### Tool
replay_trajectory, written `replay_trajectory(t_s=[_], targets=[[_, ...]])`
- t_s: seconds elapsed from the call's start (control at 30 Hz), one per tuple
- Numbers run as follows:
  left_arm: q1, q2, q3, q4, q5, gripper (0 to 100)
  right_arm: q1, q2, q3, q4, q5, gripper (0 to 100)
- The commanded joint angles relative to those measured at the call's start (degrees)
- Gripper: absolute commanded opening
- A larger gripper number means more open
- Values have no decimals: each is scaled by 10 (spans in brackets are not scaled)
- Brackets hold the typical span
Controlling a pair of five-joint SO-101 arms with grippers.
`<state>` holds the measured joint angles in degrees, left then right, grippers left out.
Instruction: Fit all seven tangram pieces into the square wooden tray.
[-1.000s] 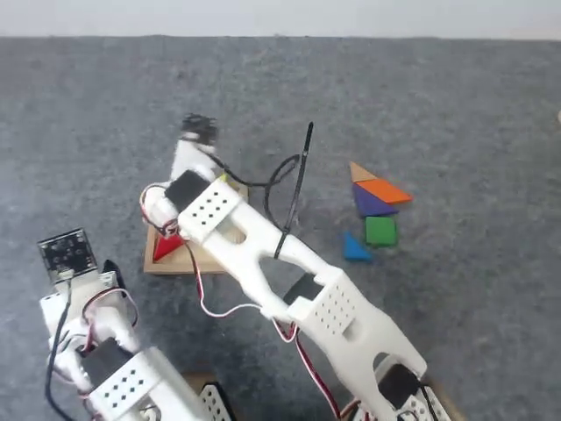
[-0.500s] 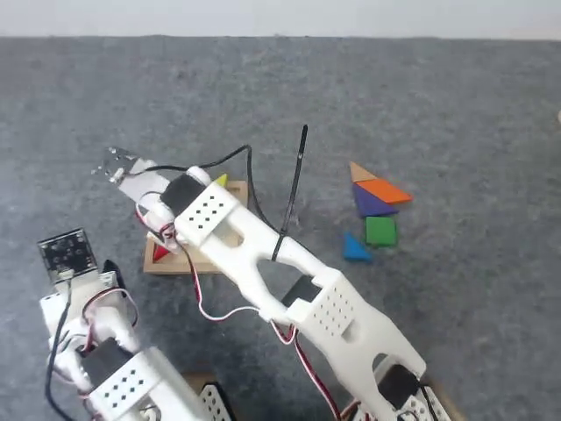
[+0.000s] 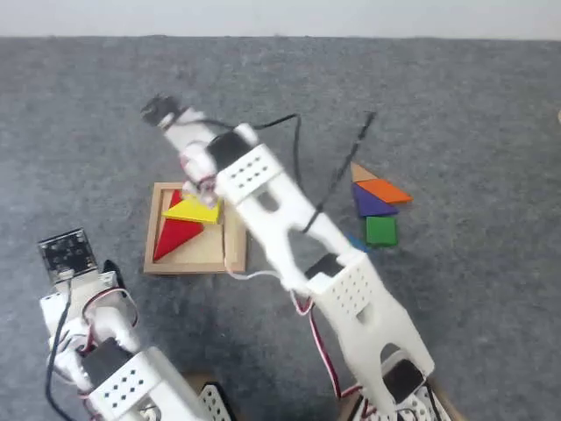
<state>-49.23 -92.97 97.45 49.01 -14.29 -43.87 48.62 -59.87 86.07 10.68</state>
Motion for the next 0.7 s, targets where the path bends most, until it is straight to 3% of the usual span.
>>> replay_trajectory(t_s=[0.0, 0.13, 0.37, 0.47, 0.67], targets=[[2, -6, -6, 3, 5, 245, 24, -80, -103, 75, 6, 318], [2, -6, -6, 3, 5, 245, 30, -108, -197, 173, 4, 318], [2, -6, -6, 3, 5, 245, 103, -198, -156, 172, -7, 318], [7, -5, -6, 6, 7, 245, 139, -270, -59, 172, -12, 318], [93, -11, -9, 112, 4, 246, 201, -473, 270, 167, -13, 318]])
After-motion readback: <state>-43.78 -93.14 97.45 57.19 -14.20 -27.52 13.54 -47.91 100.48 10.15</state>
